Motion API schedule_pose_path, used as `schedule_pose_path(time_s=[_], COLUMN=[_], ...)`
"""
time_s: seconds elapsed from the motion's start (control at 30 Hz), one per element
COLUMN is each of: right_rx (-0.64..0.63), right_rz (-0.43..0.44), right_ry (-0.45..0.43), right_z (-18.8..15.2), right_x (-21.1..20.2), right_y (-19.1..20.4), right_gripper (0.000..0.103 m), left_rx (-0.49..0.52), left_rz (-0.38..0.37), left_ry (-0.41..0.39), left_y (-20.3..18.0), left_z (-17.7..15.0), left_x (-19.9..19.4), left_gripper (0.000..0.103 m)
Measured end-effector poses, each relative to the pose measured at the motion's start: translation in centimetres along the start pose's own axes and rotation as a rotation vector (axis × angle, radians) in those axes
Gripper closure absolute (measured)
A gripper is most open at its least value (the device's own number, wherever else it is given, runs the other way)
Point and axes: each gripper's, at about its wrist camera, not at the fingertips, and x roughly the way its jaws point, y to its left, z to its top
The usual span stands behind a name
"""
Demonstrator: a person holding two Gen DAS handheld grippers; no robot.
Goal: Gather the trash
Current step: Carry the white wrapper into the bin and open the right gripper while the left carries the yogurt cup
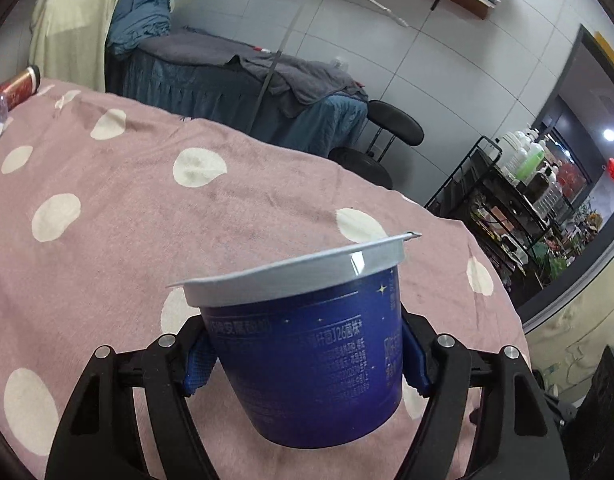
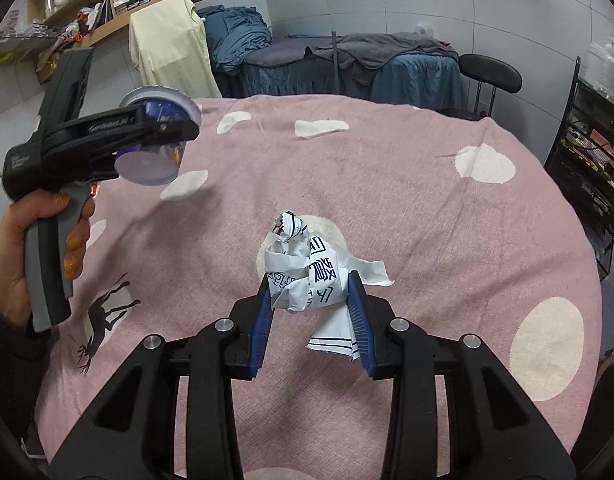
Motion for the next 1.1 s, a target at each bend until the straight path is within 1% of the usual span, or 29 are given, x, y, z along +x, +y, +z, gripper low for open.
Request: schedule_pose_path(time_s=[0.13,0.23,0.33,0.5,0.6,0.77,0.87,1.1], right_rx=[-0.009,-0.024,-0.028,-0.024,-0.006,0.059,0.095,0.206], right_rz=[-0.031,-0.064,-0.086,-0.125,-0.146,-0.169,-0.200,-0.268], right_ry=[-0.067,-0.126,-0.163,-0.214,-0.233,-0.252,-0.263,-0.264], right_z=[0.0,-0.6,-1.0,-3.0,-4.2,-6.5,-7.9,-10.9], right_x=[-2.0,-4.4,-6.1,-9.8,-11.6,-14.2,-15.6,-17.4], right_y=[0.1,0.3,0.1,-0.3,-0.8,-2.5,-3.7,-6.8], right_gripper=[0.066,0.066,0.066,0.066,0.066,0.066,0.066,0.066], left_rx=[0.078,0.122,0.180,0.224,0.242,0.267,0.297,0.333], left_rz=[-0.002,-0.016,-0.026,-0.077,-0.095,-0.143,-0.165,-0.217], left_ry=[-0.054,-0.079,-0.105,-0.106,-0.113,-0.104,-0.114,-0.095], left_y=[-2.2,-3.8,-5.8,-8.7,-10.3,-12.7,-14.3,-17.1], left_z=[-1.7,-2.9,-4.2,-6.2,-7.6,-9.9,-11.3,-13.5], left_x=[-2.9,-4.4,-5.8,-7.0,-7.6,-8.0,-8.5,-8.4], left_gripper=[0.030,0.030,0.030,0.030,0.030,0.030,0.030,0.030])
